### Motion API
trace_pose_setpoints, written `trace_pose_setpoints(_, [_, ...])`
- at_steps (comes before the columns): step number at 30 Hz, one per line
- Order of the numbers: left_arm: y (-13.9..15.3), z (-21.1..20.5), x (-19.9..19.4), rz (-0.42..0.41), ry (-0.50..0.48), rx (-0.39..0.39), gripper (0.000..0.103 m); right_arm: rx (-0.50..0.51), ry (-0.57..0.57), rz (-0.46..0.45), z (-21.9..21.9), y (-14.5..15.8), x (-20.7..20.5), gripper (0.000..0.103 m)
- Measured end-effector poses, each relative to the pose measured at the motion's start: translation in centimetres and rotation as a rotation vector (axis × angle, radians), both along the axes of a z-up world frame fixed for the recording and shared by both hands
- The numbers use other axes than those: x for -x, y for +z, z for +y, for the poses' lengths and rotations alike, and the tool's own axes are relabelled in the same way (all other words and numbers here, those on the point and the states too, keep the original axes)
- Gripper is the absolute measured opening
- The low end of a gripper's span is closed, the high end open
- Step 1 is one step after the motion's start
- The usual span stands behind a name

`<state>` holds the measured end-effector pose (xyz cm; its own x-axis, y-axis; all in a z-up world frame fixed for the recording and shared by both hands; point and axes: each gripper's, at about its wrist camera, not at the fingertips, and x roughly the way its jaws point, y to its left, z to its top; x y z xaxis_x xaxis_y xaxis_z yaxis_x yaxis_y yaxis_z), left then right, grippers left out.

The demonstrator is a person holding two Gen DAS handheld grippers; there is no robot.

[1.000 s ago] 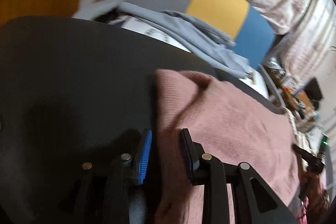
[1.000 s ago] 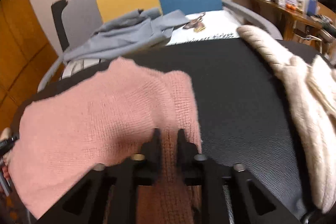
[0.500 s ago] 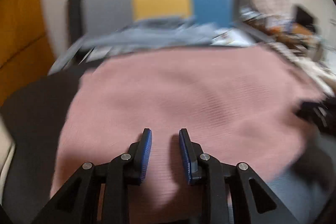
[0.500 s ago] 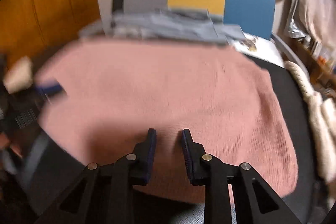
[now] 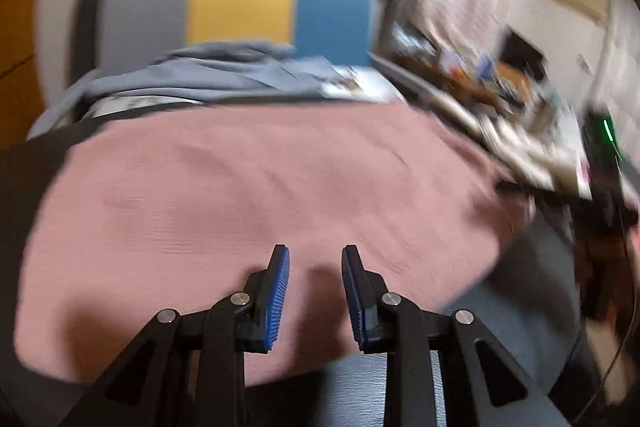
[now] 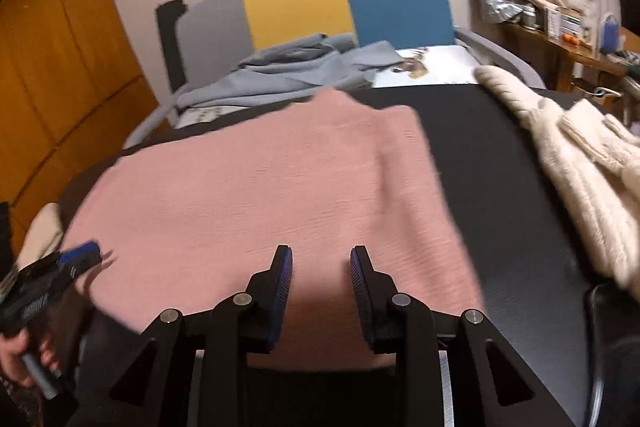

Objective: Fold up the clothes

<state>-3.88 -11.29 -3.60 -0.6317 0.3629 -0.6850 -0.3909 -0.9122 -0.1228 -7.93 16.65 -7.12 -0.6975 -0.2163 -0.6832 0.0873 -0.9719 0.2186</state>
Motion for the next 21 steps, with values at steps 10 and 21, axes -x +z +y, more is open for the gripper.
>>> trace_pose_setpoints(10, [-1.2, -1.6, -0.4, -0.034, 0.004, -0.076, 0.027, 0.171, -0.104, -0.046, 7.6, -1.0, 2.0, 0.017])
trace_pose_setpoints(21, [-1.5, -0.9, 0.3, -0.036, 0.007, -0.077, 0.028, 0.006, 0.058, -0.188, 5.9, -0.4, 11.4, 0.009])
